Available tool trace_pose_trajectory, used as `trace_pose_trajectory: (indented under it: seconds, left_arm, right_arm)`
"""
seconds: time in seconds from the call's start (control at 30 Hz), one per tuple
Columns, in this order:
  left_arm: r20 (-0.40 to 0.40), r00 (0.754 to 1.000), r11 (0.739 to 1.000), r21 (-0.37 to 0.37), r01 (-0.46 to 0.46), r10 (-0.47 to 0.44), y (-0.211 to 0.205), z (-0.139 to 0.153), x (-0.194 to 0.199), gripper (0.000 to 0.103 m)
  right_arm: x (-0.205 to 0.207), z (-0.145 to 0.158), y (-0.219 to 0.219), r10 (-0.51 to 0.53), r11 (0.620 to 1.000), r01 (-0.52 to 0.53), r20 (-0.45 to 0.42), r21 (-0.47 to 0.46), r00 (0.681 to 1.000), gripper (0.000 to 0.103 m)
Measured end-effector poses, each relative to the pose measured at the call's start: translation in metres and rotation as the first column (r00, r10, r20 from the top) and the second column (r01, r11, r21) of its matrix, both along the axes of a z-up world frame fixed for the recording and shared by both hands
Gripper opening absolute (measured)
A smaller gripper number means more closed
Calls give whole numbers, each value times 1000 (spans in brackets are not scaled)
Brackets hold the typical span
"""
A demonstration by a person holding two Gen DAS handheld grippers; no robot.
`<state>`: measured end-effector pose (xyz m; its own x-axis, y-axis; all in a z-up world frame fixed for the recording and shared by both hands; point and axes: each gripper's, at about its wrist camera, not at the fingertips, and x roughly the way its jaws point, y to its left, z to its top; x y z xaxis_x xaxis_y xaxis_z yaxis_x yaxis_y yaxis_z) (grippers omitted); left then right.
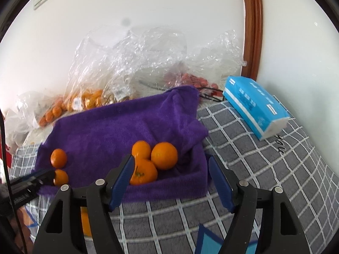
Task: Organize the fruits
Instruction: 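Open the left gripper to release its orange onto the towel, then raise both open grippers away from the towel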
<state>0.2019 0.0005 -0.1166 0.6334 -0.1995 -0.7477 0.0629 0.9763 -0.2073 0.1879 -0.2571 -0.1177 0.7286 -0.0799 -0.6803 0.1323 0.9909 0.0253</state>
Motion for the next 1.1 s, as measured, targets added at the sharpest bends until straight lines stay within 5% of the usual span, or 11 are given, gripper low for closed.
trace_pose_trajectory:
  seconds: [0.23,0.67,1.1]
  left_arm:
    - [62,997,999,-2,-34,34,18,16,-39,48]
    - [137,989,996,47,-71,64,29,22,-107,48]
    - [139,986,994,47,-99,92,46,4,-117,48]
  right_arm:
    - [-28,0,18,7,999,-9,-53,-32,999,76]
    - [-82,6,26,28,1000,-28,23,-3,999,80]
    - [-96,2,32,50,997,-54,64,63,997,85]
